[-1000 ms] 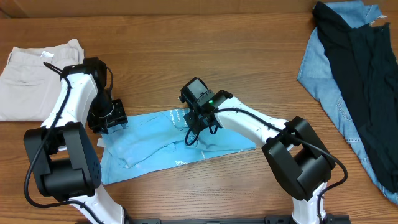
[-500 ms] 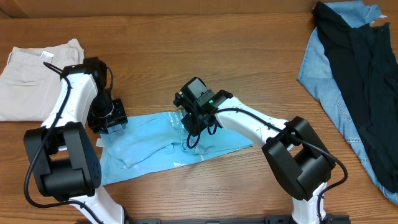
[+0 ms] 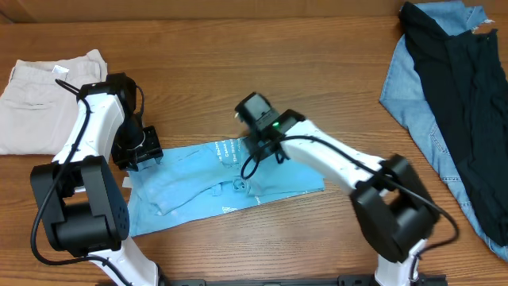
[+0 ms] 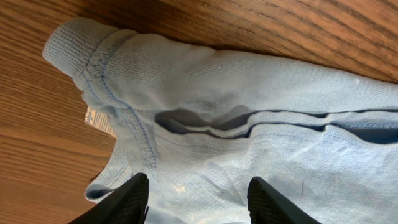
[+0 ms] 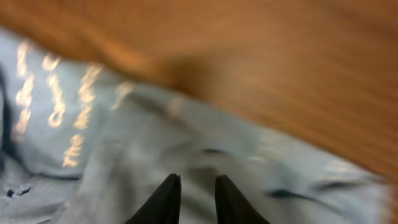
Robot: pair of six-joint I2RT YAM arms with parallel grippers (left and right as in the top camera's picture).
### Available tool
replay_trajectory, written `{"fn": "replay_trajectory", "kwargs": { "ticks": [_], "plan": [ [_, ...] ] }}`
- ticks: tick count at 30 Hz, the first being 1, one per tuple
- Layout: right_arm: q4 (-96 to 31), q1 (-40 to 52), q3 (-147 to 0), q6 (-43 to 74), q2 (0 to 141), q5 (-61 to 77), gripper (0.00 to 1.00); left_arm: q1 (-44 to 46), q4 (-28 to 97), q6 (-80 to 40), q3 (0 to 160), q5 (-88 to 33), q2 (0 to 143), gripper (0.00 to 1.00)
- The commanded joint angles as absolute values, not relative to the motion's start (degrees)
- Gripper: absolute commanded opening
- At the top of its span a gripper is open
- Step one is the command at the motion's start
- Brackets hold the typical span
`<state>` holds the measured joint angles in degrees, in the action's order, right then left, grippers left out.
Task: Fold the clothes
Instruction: 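Lift the right gripper away and move it to the upper right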
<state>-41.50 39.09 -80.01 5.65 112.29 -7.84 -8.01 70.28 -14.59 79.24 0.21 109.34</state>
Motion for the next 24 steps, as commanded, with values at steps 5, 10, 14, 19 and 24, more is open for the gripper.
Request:
{"fn": "replay_trajectory", "kwargs": {
  "ticks": [5,10,14,19,24],
  "plan": [
    [-44.42,36.53,-82.26,7.09,105.65,-12.38,0.24,-8.32,70.57,-14.13,80.07,0.43,108.27,0.54],
    [-47.33,32.56,-81.47,7.05,105.56,-6.02,0.22,-8.34,70.85,-14.13,80.07,0.4,108.27,0.54],
    [-49.04,29.02,-80.27,7.05,105.56,2.22,0.22,-8.34,70.72,-14.15,80.07,0.4,108.27,0.55],
    [-48.31,27.62,-77.52,7.05,105.56,4.86,0.22,-8.34,70.72,-14.13,80.07,0.4,108.27,0.55],
    [-46.13,27.73,-74.59,4.49,105.6,9.19,0.22,-8.34,70.7,-14.13,80.07,0.4,108.27,0.54]
  ]
}}
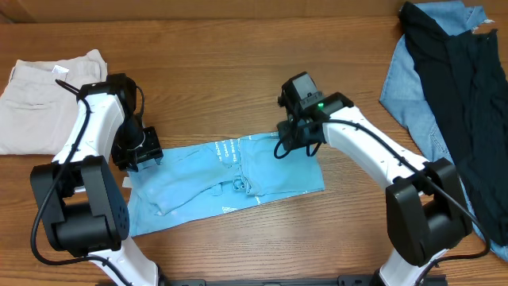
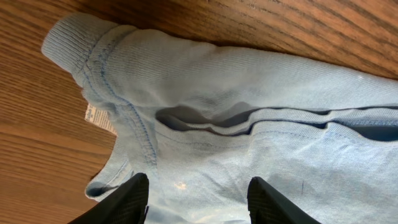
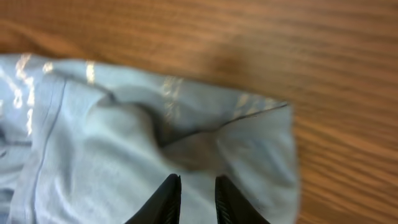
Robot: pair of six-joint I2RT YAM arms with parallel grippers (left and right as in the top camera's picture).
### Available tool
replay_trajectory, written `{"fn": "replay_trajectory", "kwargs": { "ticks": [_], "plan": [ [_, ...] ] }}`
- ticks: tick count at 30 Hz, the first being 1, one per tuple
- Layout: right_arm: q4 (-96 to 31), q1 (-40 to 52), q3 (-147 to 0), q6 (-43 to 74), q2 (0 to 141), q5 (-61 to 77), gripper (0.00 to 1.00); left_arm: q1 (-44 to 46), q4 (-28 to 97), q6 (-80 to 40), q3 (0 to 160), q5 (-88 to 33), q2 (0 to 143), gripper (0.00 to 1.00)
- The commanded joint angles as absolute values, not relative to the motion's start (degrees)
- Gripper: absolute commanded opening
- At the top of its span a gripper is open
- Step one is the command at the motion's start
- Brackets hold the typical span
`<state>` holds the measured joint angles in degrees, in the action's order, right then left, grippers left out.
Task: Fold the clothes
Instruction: 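Lift the right gripper away and move it to the upper right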
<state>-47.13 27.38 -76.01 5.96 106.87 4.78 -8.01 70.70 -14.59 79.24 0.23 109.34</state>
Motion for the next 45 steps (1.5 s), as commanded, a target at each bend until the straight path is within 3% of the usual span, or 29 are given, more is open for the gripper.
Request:
{"fn": "replay_trajectory", "kwargs": {
  "ticks": [1,15,38,40,45],
  "plan": [
    [-45.52,27.73,-74.06,4.49,105.6,9.17,0.22,-8.34,70.7,-14.13,80.07,0.4,108.27,0.55],
    [-33.85,27.55,-69.32,4.54,108.09,6.42,0.32,-8.34,70.83,-14.13,80.07,0.4,108.27,0.54],
    [-37.34,24.99,-69.36,6.0,109.43,8.67,0.4,-8.34,70.91,-14.13,80.09,0.38,108.27,0.54],
    [-37.36,24.99,-69.91,5.98,109.4,8.25,0.46,-8.34,70.74,-14.09,80.2,0.38,108.22,0.53],
    [-39.64,24.99,-73.97,5.98,106.78,3.64,0.52,-8.34,70.91,-14.13,81.1,0.47,106.87,0.53]
  ]
}}
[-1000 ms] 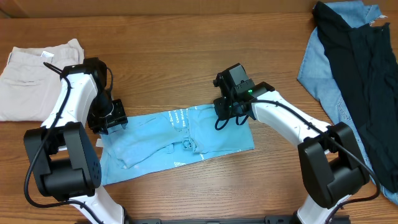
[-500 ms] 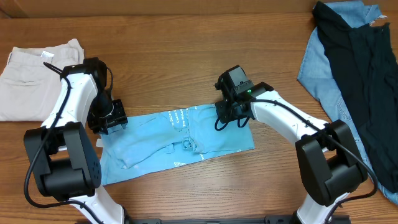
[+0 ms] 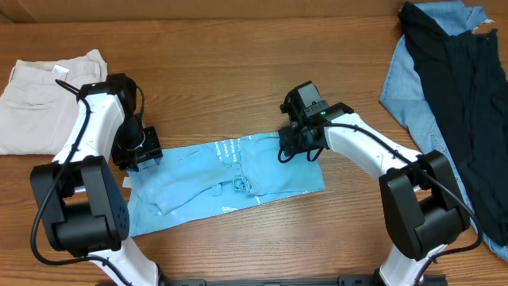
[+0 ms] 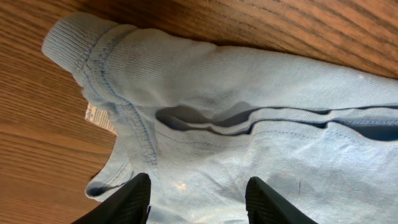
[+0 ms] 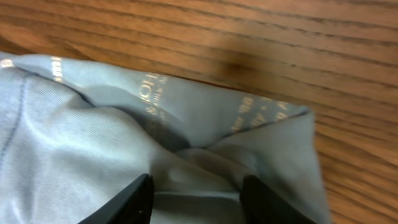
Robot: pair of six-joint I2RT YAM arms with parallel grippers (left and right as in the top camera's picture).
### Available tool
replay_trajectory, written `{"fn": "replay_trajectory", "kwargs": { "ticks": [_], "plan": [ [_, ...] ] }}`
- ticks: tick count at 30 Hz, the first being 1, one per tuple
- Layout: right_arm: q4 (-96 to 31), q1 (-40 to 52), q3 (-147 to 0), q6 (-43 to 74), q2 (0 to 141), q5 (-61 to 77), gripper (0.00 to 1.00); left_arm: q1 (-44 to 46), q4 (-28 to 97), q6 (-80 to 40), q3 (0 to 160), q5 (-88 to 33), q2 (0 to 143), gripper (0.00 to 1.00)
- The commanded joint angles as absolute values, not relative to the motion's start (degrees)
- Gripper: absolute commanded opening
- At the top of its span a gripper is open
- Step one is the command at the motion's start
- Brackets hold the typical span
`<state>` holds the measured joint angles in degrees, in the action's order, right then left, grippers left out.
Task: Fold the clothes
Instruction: 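Lift the right gripper away and move it to the upper right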
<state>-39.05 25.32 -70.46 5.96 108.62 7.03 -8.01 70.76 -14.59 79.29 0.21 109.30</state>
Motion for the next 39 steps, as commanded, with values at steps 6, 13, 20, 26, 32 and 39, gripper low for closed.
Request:
{"fn": "replay_trajectory", "kwargs": {
  "ticks": [6,13,20,26,32,39],
  "plan": [
    [-46.15,24.99,-81.45,5.98,99.77,-1.08,0.6,-8.69,71.85,-15.9,81.14,4.01,103.79,0.62],
    [-51.9,24.97,-83.18,5.98,92.51,-3.25,0.72,-10.44,70.52,-15.86,76.38,4.84,103.79,0.64],
    [-56.23,24.97,-83.13,6.02,92.33,-4.05,0.72,-13.08,65.43,-15.53,68.64,5.93,103.81,0.69],
    [-56.25,24.97,-83.11,6.04,92.33,-4.03,0.72,-13.17,61.89,-14.46,64.47,5.89,103.81,0.69],
    [-56.29,24.97,-83.11,6.04,92.33,-4.01,0.72,-13.21,55.24,-11.55,59.37,2.72,103.81,0.7],
    [-56.27,24.97,-83.11,6.02,92.36,-4.03,0.72,-13.21,49.04,-11.2,53.32,1.21,103.81,0.65]
  ]
}}
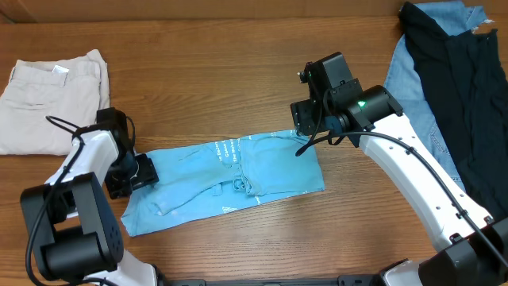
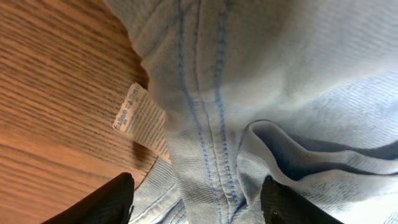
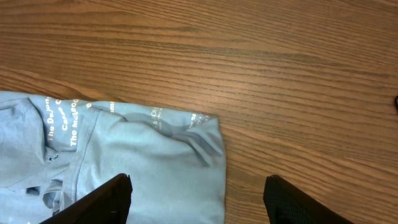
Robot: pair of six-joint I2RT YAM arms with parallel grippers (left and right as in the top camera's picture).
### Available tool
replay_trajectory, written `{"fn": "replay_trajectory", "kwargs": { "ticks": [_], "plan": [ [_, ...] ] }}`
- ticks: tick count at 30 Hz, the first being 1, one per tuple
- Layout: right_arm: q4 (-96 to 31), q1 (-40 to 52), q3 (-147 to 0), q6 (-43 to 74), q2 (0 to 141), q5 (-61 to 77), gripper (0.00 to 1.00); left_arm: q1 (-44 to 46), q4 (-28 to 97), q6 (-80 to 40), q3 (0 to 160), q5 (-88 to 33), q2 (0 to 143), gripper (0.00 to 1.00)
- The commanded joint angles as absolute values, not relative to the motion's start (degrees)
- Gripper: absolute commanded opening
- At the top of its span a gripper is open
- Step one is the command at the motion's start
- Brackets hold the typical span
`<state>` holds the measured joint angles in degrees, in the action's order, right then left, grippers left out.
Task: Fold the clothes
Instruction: 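Lift the right gripper away and move it to the upper right, then fold the strip's left end rightward over the bundle with the left gripper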
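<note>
A light blue garment [image 1: 230, 179] with gold lettering lies roughly flat mid-table. My left gripper [image 1: 131, 175] is at its left edge. In the left wrist view it [image 2: 196, 202] stands open and low over the ribbed neck seam [image 2: 199, 93], with a white label [image 2: 138, 118] beside it. My right gripper [image 1: 308, 119] hangs above the garment's upper right corner. The right wrist view shows it [image 3: 199, 202] wide open and empty, high over that corner [image 3: 202, 127].
Folded beige trousers [image 1: 48, 99] lie at the far left. A pile of blue denim [image 1: 409, 87] and black cloth [image 1: 464, 95] fills the far right. Bare wood table [image 1: 222, 71] lies behind the garment.
My left gripper shifted from the garment's upper left corner down to its left edge, closer to the neck seam. My right gripper rose off the right corner and its jaws spread wider.
First my right gripper was nearly shut over the lettering near the garment's middle, then nearly shut at the upper right corner. It then stood open low on that corner, and now is lifted clear. My left gripper stayed open at the collar corner until its latest shift.
</note>
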<state>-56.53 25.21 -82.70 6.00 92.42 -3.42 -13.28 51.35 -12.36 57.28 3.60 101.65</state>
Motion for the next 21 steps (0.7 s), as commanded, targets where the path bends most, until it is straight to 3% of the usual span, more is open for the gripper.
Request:
{"fn": "replay_trajectory", "kwargs": {
  "ticks": [1,4,8,15,21],
  "plan": [
    [-56.31,24.97,-83.11,6.02,92.36,-4.03,0.72,-13.21,48.4,-10.76,52.58,0.12,103.81,0.62],
    [-56.25,24.97,-83.11,6.02,92.38,-4.03,0.72,-13.21,47.27,-10.24,51.11,-1.98,103.81,0.52],
    [-56.29,24.97,-83.11,6.02,92.36,-4.03,0.72,-13.21,47.37,-10.24,50.63,-1.96,103.81,0.47],
    [-56.31,24.97,-83.11,6.02,92.36,-4.03,0.72,-13.23,48.03,-12.36,51.16,4.4,103.81,0.62],
    [-56.31,24.97,-83.11,6.02,92.36,-4.03,0.72,-13.32,45.93,-14.04,51.29,5.74,103.83,0.65]
  ]
}}
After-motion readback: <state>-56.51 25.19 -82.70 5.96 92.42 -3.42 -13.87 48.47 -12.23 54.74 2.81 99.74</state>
